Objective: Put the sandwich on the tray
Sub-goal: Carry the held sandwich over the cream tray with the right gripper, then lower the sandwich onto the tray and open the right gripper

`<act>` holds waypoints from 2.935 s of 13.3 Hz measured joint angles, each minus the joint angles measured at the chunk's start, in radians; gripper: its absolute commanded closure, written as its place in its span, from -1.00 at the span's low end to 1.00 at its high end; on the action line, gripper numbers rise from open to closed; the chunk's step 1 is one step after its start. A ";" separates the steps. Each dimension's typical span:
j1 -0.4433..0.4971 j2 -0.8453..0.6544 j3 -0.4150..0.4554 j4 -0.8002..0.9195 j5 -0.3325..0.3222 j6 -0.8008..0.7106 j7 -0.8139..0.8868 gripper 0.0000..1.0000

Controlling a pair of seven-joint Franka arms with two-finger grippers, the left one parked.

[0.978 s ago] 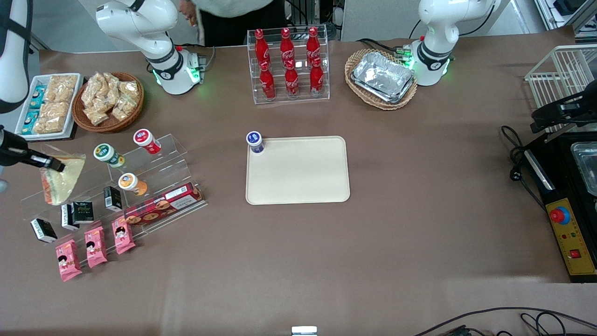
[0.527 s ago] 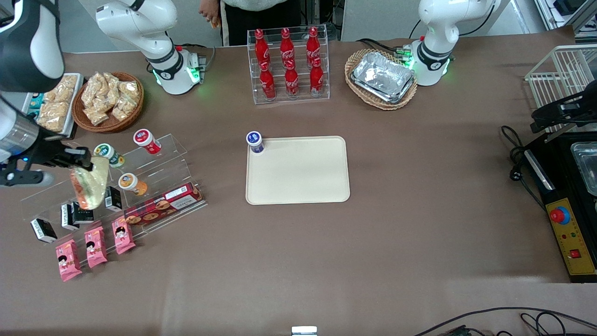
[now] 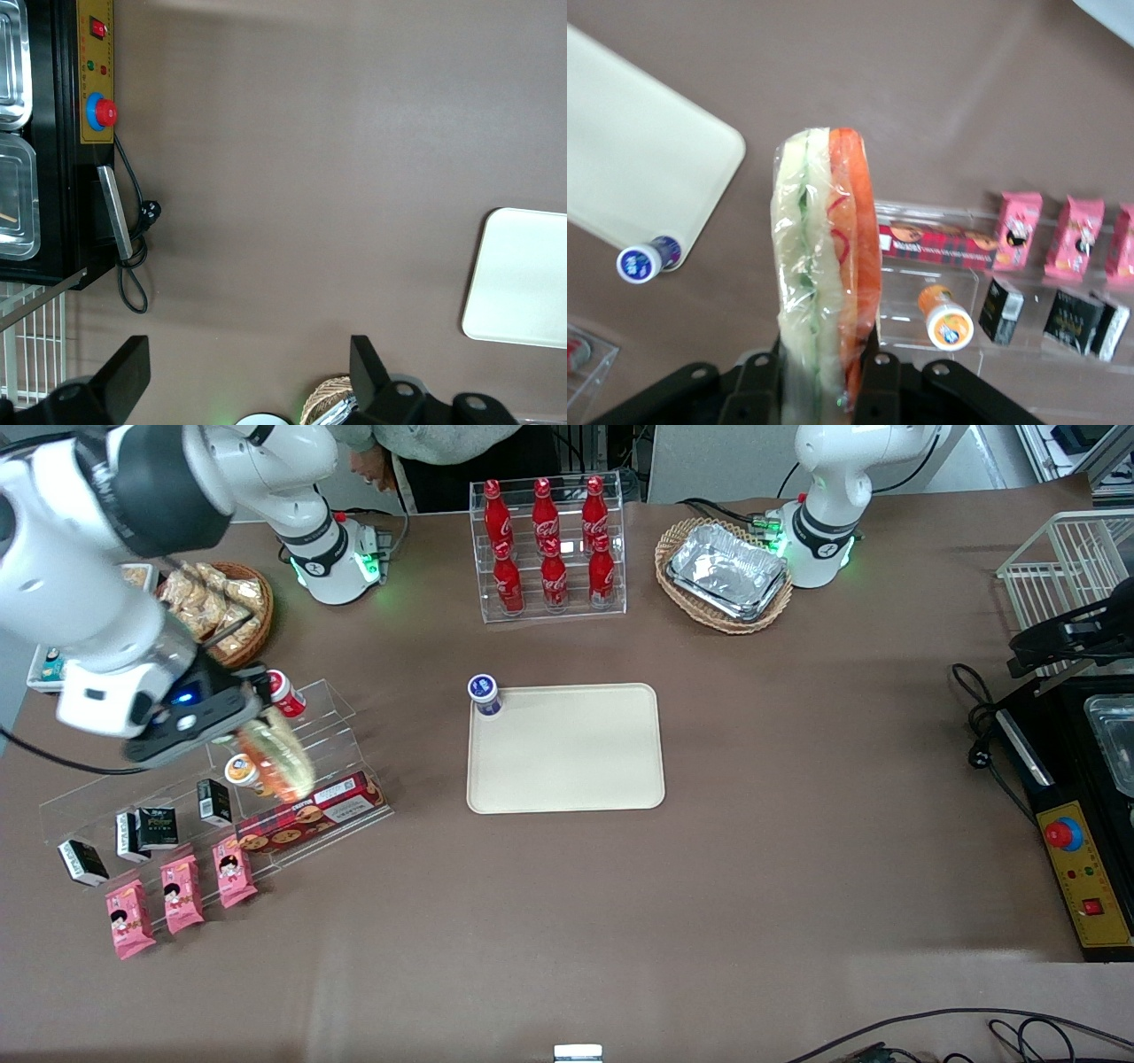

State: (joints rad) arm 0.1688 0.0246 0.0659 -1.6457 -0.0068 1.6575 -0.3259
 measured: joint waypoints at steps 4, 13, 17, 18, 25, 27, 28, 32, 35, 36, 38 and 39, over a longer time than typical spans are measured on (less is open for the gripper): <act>0.001 0.013 0.093 0.005 0.006 0.002 -0.143 0.40; 0.031 0.236 0.272 0.065 0.006 0.148 -0.282 0.40; 0.099 0.334 0.275 0.074 -0.035 0.240 -0.289 0.40; 0.115 0.359 0.275 0.075 -0.056 0.259 -0.289 0.40; 0.217 0.466 0.275 0.085 -0.152 0.322 -0.284 0.39; 0.235 0.499 0.275 0.085 -0.159 0.364 -0.282 0.39; 0.251 0.516 0.274 0.085 -0.181 0.381 -0.263 0.39; 0.306 0.584 0.274 0.085 -0.259 0.433 -0.182 0.39; 0.315 0.627 0.271 0.086 -0.265 0.488 -0.171 0.37; 0.315 0.639 0.269 0.086 -0.270 0.502 -0.171 0.37; 0.317 0.653 0.269 0.086 -0.292 0.517 -0.152 0.30; 0.320 0.657 0.269 0.086 -0.298 0.529 -0.141 0.27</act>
State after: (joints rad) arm 0.4889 0.6814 0.3345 -1.5599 -0.3044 2.1867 -0.4671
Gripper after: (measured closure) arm 0.670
